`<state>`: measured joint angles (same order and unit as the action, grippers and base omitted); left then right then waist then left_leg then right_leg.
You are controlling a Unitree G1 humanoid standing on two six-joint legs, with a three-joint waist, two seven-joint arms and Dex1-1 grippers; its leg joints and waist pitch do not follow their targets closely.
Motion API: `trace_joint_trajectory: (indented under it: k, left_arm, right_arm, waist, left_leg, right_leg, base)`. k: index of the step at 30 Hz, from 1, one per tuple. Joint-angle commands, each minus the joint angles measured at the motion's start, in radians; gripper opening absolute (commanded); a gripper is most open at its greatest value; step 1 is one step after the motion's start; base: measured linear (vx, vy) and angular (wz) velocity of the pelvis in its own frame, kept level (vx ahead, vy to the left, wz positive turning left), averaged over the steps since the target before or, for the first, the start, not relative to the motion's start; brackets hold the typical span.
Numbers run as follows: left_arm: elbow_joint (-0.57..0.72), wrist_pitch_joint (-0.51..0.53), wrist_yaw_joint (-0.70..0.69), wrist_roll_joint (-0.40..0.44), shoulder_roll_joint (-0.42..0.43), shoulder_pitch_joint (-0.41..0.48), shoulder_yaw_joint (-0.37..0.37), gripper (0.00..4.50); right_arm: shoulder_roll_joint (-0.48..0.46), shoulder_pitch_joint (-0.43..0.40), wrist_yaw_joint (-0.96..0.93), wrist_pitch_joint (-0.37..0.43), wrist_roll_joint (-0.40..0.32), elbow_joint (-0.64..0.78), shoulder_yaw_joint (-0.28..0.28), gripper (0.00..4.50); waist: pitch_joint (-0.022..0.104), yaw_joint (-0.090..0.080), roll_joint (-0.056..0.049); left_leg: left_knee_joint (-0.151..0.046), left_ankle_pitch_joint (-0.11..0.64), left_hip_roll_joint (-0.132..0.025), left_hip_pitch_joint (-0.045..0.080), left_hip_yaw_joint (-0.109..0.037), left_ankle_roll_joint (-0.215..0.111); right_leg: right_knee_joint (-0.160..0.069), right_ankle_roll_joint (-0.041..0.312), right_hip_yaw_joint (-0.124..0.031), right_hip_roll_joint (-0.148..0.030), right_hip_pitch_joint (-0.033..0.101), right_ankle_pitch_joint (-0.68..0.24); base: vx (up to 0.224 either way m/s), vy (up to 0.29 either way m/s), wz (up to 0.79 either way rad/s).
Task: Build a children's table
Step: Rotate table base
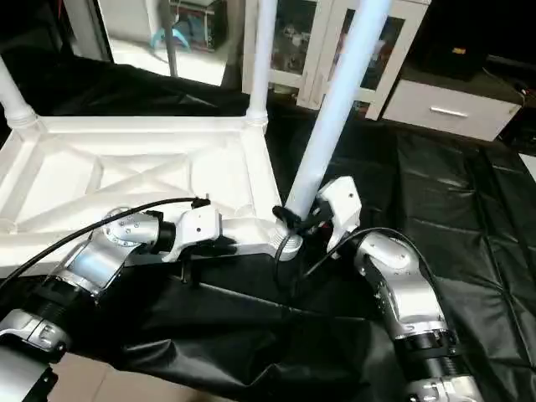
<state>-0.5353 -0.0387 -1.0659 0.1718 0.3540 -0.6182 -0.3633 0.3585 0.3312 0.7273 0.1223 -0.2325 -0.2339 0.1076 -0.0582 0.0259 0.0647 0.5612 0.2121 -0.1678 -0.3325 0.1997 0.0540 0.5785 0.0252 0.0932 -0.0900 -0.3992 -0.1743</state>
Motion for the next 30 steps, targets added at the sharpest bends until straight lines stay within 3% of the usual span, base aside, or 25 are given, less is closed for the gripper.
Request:
trace_joint_trajectory:
  k: [1,9,12,13,14,15,16,18,19,21,22,24,25,28,29,30]
  left_arm:
    - [0.027,-0.010,-0.010,-0.001,-0.039,-0.022,-0.046,0.00]
    - [0.026,-0.008,-0.024,0.003,-0.053,-0.025,-0.060,0.00]
    - [0.025,-0.008,-0.028,0.004,-0.055,-0.026,-0.061,0.00]
    - [0.031,-0.004,-0.031,0.001,-0.056,-0.026,-0.059,0.00]
    - [0.032,-0.003,-0.031,0.001,-0.056,-0.026,-0.059,0.00]
    - [0.035,-0.002,-0.035,-0.004,-0.052,-0.026,-0.055,0.00]
    - [0.035,-0.002,-0.035,-0.004,-0.052,-0.026,-0.055,0.00]
    - [0.036,-0.006,-0.041,-0.005,-0.047,-0.025,-0.047,0.00]
    - [0.036,-0.006,-0.041,-0.005,-0.047,-0.025,-0.047,0.00]
    - [0.036,-0.007,-0.048,-0.009,-0.040,-0.023,-0.040,0.00]
    - [0.037,-0.009,-0.052,-0.012,-0.035,-0.020,-0.036,0.00]
    - [0.037,-0.010,-0.053,-0.012,-0.034,-0.020,-0.035,0.00]
    - [0.037,-0.010,-0.053,-0.012,-0.034,-0.020,-0.035,0.00]
    - [0.039,-0.008,-0.053,-0.013,-0.033,-0.017,-0.034,0.00]
    - [0.045,-0.004,-0.054,-0.016,-0.033,-0.013,-0.032,0.00]
    - [0.059,0.003,-0.058,-0.022,-0.032,0.001,-0.028,0.00]
  right_arm:
    - [0.026,-0.046,0.037,-0.018,0.297,-0.065,0.254,1.88]
    - [0.043,-0.035,0.041,-0.088,0.376,-0.110,0.343,1.94]
    - [0.036,-0.031,0.042,-0.083,0.358,-0.119,0.343,1.96]
    - [-0.003,-0.030,0.035,-0.007,0.263,-0.115,0.280,1.96]
    - [-0.005,-0.030,0.035,-0.004,0.259,-0.115,0.277,1.96]
    - [-0.036,-0.020,0.022,0.067,0.169,-0.113,0.202,1.97]
    - [-0.036,-0.020,0.022,0.067,0.169,-0.113,0.202,1.97]
    - [-0.060,0.001,0.005,0.136,0.066,-0.119,0.114,1.97]
    - [-0.060,0.001,0.005,0.136,0.066,-0.119,0.114,1.97]
    - [-0.066,0.024,-0.006,0.178,-0.014,-0.129,0.042,1.97]
    - [-0.062,0.046,-0.018,0.198,-0.074,-0.154,-0.019,1.97]
    - [-0.061,0.051,-0.022,0.201,-0.088,-0.161,-0.033,1.97]
    - [-0.061,0.051,-0.022,0.201,-0.088,-0.161,-0.033,1.93]
    - [-0.070,0.061,-0.048,0.239,-0.153,-0.181,-0.111,1.88]
    - [-0.077,0.060,-0.062,0.270,-0.179,-0.189,-0.160,1.88]
    - [-0.093,0.056,-0.111,0.335,-0.248,-0.211,-0.265,1.87]
  waist:
    - [0.042,0.009,0.010]
    - [0.042,0.000,0.007]
    - [0.043,-0.003,0.005]
    - [0.043,-0.003,0.006]
    - [0.043,-0.005,0.005]
    - [0.044,-0.008,0.004]
    - [0.044,-0.006,0.002]
    - [0.048,-0.005,-0.001]
    - [0.050,-0.004,-0.004]
    - [0.056,0.001,-0.001]
    - [0.056,0.002,-0.002]
    - [0.060,0.003,0.002]
    - [0.059,0.003,0.003]
    - [0.056,0.006,0.005]
    - [0.055,0.008,0.009]
    - [0.056,0.012,0.007]
  left_leg:
    - [-0.064,0.179,-0.075,-0.011,-0.035,-0.060]
    - [-0.065,0.210,-0.070,-0.014,-0.037,-0.069]
    - [-0.064,0.222,-0.068,-0.014,-0.038,-0.078]
    - [-0.064,0.219,-0.068,-0.014,-0.039,-0.080]
    - [-0.066,0.220,-0.069,-0.015,-0.040,-0.080]
    - [-0.067,0.225,-0.070,-0.015,-0.041,-0.078]
    - [-0.066,0.232,-0.072,-0.009,-0.041,-0.076]
    - [-0.067,0.226,-0.074,-0.006,-0.040,-0.069]
    - [-0.067,0.222,-0.076,-0.005,-0.039,-0.065]
    - [-0.065,0.183,-0.080,-0.004,-0.036,-0.050]
    - [-0.065,0.171,-0.080,-0.003,-0.036,-0.051]
    - [-0.059,0.133,-0.078,-0.006,-0.032,-0.060]
    - [-0.059,0.131,-0.077,-0.006,-0.031,-0.063]
    - [-0.059,0.157,-0.077,-0.004,-0.029,-0.061]
    - [-0.060,0.165,-0.077,-0.004,-0.029,-0.058]
    - [-0.060,0.161,-0.079,0.000,-0.030,-0.055]
  right_leg:
    - [-0.070,0.173,-0.070,-0.087,0.042,-0.316]
    - [-0.082,0.128,-0.066,-0.083,0.039,-0.425]
    - [-0.088,0.112,-0.065,-0.084,0.036,-0.474]
    - [-0.087,0.111,-0.065,-0.083,0.036,-0.473]
    - [-0.087,0.112,-0.064,-0.082,0.036,-0.473]
    - [-0.086,0.114,-0.064,-0.082,0.035,-0.468]
    - [-0.088,0.121,-0.065,-0.082,0.032,-0.458]
    - [-0.084,0.136,-0.065,-0.080,0.032,-0.418]
    - [-0.082,0.146,-0.066,-0.081,0.032,-0.391]
    - [-0.064,0.188,-0.063,-0.075,0.035,-0.235]
    - [-0.059,0.198,-0.063,-0.076,0.037,-0.200]
    - [-0.048,0.236,-0.064,-0.078,0.043,-0.112]
    - [-0.048,0.242,-0.064,-0.078,0.042,-0.104]
    - [-0.054,0.246,-0.066,-0.082,0.043,-0.142]
    - [-0.056,0.239,-0.066,-0.081,0.044,-0.165]
    - [-0.055,0.242,-0.068,-0.083,0.044,-0.169]
  base:
    - [0.000,0.000,0.00]
    - [0.000,0.000,0.00]
    - [0.000,0.000,0.00]
    - [0.000,0.000,0.00]
    - [0.000,0.000,0.00]
    - [0.000,0.000,0.00]
    - [0.000,0.000,0.00]
    - [0.000,0.000,0.00]
    - [0.000,0.000,0.00]
    - [0.000,0.000,0.00]
    - [0.000,0.000,0.00]
    - [0.000,0.000,0.00]
    - [0.000,0.000,0.00]
    - [0.000,0.000,0.00]
    - [0.000,0.000,0.00]
    - [0.000,0.000,0.00]
